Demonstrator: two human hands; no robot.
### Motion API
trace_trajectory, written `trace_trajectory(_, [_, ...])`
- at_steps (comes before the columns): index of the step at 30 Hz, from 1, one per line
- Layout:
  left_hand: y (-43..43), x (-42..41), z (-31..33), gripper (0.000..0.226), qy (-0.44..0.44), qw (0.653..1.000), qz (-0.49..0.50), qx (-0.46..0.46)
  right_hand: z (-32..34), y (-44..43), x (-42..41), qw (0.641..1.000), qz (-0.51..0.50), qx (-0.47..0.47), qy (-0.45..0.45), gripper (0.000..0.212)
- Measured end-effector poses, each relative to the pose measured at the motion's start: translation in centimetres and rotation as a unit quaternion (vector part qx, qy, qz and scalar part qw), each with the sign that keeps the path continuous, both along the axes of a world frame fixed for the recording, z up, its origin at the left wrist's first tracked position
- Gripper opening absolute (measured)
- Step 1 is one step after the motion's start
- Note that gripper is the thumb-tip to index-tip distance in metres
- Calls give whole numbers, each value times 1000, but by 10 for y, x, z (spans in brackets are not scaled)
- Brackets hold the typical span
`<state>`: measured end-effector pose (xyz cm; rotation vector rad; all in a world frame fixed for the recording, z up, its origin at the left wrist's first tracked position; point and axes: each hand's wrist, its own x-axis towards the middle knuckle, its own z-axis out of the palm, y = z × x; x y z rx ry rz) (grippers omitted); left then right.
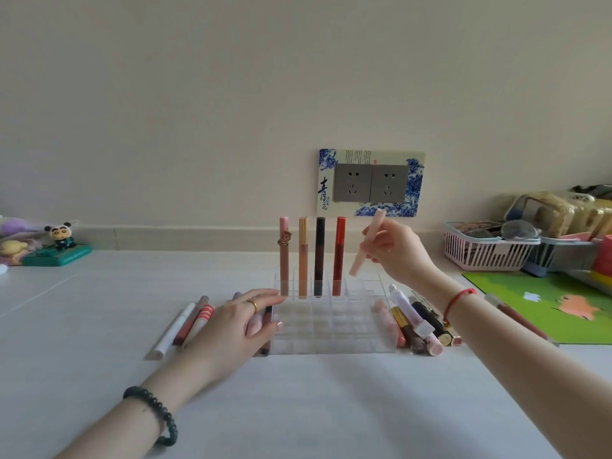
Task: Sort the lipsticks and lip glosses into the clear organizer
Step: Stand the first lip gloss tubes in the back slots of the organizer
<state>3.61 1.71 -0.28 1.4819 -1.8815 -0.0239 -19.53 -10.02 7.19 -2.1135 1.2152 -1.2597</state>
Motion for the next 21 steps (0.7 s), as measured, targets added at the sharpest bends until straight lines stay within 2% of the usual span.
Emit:
trace_trajectory(7, [-1,4,-4,38,-4,999,-6,47,-11,-5,8,996,8,20,92,25])
trace_trajectory(21, [-2,6,-8,38,1,999,-8,50,-9,-4,6,991,27,32,124,33])
